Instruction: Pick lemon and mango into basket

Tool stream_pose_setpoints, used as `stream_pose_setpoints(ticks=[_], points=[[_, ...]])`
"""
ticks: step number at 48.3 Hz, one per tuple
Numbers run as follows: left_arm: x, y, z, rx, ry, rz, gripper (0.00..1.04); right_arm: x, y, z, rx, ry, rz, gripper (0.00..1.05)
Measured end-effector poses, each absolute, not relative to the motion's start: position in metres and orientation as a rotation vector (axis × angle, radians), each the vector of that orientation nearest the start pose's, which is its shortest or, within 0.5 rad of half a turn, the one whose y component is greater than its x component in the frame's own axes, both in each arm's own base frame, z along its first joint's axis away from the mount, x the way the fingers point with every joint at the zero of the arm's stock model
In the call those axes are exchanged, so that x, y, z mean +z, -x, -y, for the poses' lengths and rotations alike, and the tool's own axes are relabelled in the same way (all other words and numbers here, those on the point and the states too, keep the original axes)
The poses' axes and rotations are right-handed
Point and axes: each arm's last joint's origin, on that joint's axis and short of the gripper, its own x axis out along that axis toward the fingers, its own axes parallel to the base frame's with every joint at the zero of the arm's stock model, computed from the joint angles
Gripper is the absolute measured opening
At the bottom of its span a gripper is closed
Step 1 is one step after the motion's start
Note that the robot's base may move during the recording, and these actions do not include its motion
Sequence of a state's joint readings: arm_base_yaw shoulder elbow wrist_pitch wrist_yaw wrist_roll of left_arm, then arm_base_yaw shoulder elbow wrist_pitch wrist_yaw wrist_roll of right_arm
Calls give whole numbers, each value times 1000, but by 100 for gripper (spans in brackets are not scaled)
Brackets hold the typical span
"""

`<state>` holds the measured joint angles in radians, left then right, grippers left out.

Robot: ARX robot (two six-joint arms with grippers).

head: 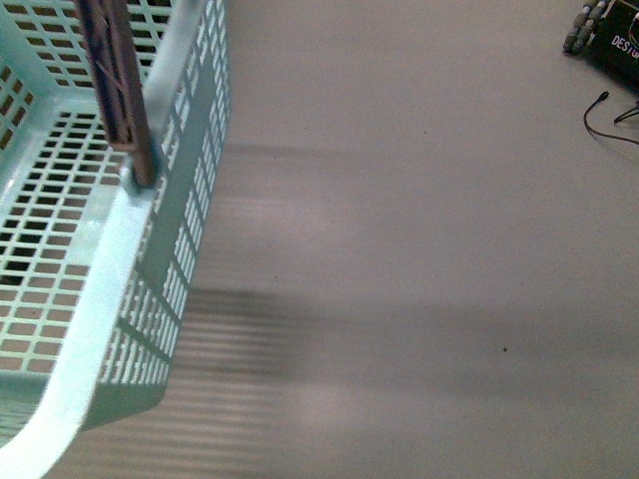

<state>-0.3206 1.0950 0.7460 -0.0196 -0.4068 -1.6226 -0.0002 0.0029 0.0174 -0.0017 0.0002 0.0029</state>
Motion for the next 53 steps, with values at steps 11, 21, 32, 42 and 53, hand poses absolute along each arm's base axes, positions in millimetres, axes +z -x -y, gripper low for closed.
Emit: stream_pose_setpoints(ticks=[11,21,32,42,53], points=[[319,-198,64,276,1501,-158,7,169,-97,0,0,-3,13,96],[325,-192,65,268,1506,-172,7,169,-97,0,0,-3,13,96],[325,-192,65,272,1504,-171,7,169,-97,0,0,-3,13,96],[324,-192,65,273,1505,-172,7,169,-97,0,-1,-3,12,96],[324,-192,65,273,1504,-172,7,169,-97,0,-1,-3,13,96]])
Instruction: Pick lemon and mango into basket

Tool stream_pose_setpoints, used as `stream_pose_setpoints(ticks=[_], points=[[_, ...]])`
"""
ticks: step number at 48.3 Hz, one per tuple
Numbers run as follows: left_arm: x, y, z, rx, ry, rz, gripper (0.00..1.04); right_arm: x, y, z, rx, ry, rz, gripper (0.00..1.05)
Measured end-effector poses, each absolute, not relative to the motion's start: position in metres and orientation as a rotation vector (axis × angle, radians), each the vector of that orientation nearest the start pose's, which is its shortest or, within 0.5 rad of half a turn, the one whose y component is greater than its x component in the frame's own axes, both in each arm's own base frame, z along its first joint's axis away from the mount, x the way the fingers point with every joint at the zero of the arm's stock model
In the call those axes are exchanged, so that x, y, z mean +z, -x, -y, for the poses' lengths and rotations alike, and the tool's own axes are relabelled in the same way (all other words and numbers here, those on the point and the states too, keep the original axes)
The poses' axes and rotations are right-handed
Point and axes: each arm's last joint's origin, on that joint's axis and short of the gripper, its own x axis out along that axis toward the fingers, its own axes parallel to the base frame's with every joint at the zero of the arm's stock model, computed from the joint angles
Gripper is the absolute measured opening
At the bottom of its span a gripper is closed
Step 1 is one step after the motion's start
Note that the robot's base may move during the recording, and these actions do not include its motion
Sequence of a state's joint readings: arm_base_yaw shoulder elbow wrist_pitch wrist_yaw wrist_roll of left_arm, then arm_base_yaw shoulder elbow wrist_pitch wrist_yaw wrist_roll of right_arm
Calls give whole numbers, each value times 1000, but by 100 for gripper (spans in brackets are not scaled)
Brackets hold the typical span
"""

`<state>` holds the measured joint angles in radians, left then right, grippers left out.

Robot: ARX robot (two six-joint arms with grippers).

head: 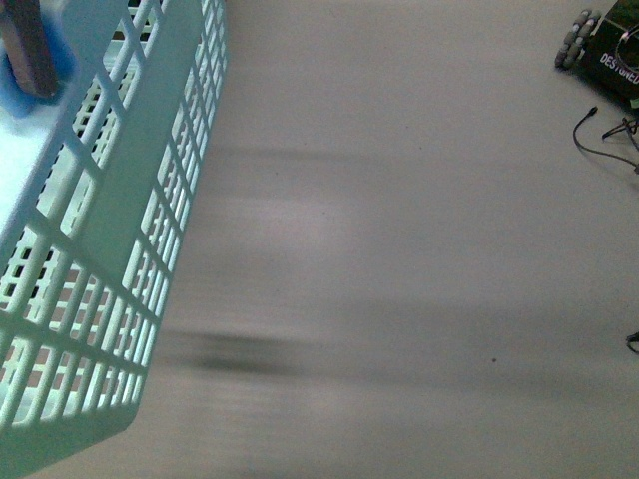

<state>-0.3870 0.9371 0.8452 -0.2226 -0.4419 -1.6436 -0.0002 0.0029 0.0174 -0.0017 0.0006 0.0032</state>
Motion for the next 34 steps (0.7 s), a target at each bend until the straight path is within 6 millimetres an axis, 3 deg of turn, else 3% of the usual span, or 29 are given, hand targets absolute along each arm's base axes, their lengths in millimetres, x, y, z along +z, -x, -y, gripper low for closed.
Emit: stream_pose_setpoints(ticks=[34], points=[[325,-192,65,273,1505,-171,7,169,-97,0,0,-3,13,96]])
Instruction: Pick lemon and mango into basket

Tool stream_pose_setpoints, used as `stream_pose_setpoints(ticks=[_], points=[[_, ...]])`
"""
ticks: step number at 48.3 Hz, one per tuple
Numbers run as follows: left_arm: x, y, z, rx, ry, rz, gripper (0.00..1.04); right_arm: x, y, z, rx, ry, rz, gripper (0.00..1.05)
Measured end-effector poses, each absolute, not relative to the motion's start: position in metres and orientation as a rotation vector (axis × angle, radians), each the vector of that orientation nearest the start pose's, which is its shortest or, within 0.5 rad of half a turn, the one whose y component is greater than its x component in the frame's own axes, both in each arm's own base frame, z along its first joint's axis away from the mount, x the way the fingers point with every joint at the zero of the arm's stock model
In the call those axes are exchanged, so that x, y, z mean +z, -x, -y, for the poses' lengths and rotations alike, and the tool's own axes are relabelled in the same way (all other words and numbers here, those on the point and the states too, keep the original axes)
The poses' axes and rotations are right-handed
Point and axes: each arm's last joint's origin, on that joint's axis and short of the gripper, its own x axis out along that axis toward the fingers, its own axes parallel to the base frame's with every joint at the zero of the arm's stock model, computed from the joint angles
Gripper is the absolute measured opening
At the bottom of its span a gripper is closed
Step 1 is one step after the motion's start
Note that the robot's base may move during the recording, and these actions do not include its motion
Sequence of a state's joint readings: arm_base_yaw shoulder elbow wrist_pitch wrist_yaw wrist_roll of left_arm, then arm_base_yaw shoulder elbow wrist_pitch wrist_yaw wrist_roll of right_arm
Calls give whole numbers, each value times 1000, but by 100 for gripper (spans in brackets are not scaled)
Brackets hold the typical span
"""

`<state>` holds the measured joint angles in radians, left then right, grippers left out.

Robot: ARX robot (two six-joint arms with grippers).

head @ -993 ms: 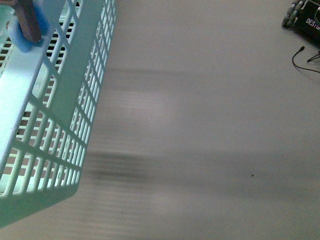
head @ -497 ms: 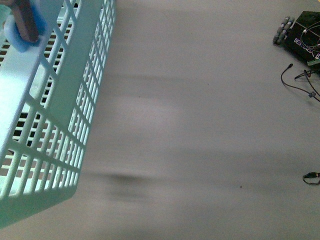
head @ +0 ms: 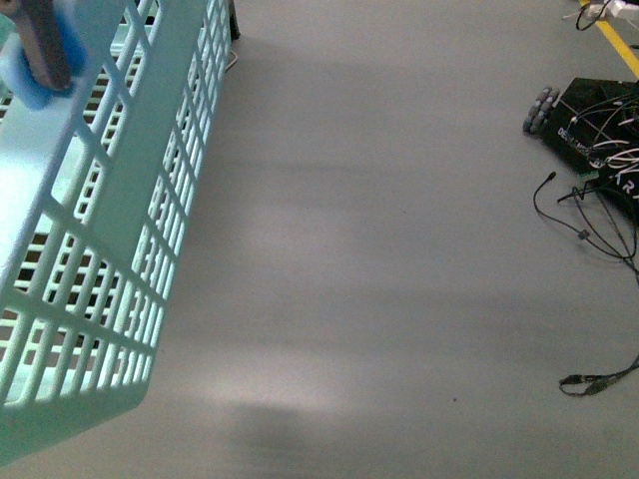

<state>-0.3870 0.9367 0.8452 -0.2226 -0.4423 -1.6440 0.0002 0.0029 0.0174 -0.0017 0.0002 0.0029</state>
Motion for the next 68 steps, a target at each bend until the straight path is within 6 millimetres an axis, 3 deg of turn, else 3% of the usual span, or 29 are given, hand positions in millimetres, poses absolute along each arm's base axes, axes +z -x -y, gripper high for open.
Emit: stream_pose_setpoints(ticks=[68], points=[[325,-192,66,261,1516,-184,7,169,-97,0,-4,-3,13,96]])
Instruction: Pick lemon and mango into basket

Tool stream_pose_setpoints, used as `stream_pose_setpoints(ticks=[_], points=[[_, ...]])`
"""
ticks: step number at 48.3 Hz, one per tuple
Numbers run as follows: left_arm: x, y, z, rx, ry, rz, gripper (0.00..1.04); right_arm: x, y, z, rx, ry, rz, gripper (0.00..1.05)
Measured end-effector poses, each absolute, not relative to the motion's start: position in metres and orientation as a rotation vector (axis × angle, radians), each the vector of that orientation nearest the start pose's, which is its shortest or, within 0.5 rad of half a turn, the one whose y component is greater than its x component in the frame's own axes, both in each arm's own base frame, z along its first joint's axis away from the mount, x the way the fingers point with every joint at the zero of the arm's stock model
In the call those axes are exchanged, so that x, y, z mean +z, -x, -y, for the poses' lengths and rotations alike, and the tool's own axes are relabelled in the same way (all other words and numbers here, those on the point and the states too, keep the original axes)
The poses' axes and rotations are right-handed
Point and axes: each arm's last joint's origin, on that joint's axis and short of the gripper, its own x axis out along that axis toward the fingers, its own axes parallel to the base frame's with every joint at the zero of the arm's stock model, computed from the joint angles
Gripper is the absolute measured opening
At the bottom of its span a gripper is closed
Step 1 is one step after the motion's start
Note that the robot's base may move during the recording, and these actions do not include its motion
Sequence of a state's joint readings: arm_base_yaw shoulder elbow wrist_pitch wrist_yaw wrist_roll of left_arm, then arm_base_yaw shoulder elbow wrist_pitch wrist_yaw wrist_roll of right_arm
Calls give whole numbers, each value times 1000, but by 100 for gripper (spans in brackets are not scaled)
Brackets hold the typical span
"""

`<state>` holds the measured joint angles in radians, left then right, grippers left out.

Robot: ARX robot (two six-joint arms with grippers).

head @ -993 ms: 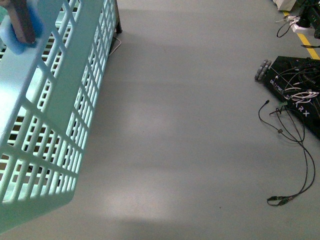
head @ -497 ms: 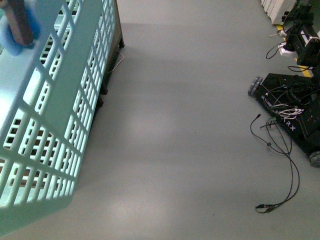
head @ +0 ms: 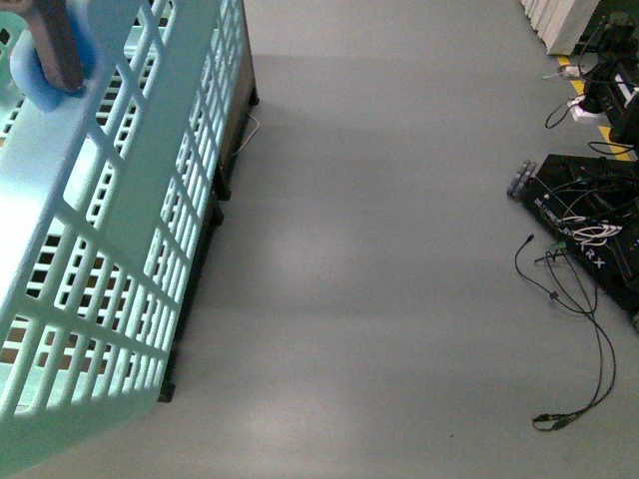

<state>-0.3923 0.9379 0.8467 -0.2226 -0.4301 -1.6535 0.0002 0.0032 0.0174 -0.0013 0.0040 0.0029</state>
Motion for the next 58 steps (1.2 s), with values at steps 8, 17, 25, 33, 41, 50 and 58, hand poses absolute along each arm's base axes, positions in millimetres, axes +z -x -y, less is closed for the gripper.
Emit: stream_pose_setpoints(ticks=[8,17,25,33,41,50,58], points=[[325,-192,66,270,1508,-174,7,169,-97,0,-3,-3,13,96],[325,-192,66,269,1507,-173,7,169,-97,0,-1,-3,12,96],[325,-192,66,270,1507,-174,7,169,-97,0,-2,-3,13,96],[325,-192,66,269,1508,-174,7,169,-97,0,-2,-3,13,96],[325,-192,66,270,1507,-173,7,169,-97,0,-1,-3,13,96],[325,-192,66,270,1507,-173,7,169,-97,0,-2,-3,13,96],[325,-192,66,269,1507,-173,7,169,-97,0,-2,-3,14,96]])
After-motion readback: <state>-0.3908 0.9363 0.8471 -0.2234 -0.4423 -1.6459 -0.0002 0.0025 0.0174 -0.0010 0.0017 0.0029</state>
